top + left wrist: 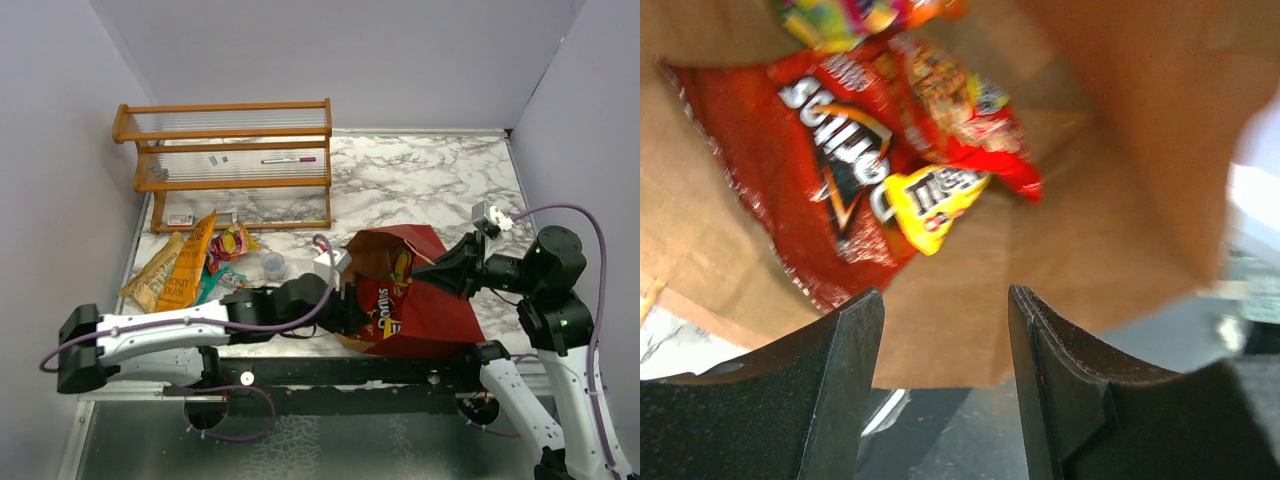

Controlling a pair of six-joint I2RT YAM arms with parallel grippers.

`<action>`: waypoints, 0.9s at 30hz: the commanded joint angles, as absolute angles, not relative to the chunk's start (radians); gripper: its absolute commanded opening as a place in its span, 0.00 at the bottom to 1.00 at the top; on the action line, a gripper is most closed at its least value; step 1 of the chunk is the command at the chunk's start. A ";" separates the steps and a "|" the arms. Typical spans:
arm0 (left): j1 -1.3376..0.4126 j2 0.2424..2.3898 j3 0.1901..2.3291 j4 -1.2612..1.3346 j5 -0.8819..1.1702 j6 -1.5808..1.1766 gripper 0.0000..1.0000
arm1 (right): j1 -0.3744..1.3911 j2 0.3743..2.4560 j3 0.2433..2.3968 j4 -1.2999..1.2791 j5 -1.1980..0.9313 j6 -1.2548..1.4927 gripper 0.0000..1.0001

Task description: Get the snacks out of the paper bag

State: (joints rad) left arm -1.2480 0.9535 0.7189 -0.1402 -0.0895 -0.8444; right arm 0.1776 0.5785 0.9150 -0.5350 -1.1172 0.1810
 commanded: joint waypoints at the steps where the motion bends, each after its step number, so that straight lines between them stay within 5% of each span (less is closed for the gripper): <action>1: -1.313 1.165 0.842 -0.338 -0.405 -0.973 0.55 | 0.186 0.558 0.978 -0.581 -1.046 0.154 0.02; 27: -1.319 1.454 0.780 -0.128 -0.288 -1.219 0.53 | 0.186 0.470 0.983 -0.575 -0.898 0.178 0.02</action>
